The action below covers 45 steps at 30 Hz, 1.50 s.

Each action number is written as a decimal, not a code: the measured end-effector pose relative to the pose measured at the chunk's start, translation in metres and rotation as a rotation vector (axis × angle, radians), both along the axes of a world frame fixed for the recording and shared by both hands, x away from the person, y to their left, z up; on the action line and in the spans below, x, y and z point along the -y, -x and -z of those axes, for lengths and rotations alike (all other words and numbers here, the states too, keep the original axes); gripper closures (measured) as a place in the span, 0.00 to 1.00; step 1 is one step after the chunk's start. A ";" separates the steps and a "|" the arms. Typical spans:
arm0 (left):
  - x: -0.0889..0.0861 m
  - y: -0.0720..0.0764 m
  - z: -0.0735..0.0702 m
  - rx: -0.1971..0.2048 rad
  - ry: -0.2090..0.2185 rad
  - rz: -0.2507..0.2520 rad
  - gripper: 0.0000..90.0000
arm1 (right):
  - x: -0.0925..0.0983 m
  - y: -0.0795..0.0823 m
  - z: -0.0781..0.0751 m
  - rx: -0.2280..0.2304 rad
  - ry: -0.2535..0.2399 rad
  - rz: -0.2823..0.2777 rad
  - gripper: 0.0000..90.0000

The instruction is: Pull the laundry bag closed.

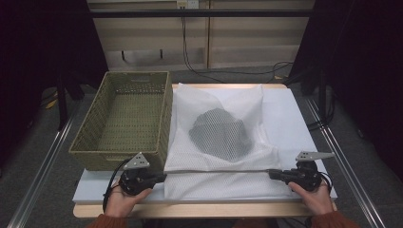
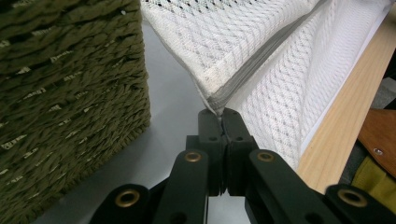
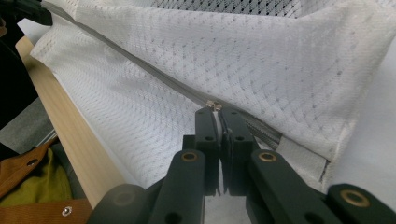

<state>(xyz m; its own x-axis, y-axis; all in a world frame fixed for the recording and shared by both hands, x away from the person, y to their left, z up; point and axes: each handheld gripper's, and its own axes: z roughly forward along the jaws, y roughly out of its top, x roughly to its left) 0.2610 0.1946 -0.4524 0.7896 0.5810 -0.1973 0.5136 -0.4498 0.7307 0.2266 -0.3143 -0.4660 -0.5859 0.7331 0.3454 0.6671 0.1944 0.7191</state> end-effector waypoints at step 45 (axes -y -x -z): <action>0.003 -0.004 0.001 -0.012 -0.011 -0.005 0.98 | 0.024 0.002 0.004 0.003 0.025 0.087 0.97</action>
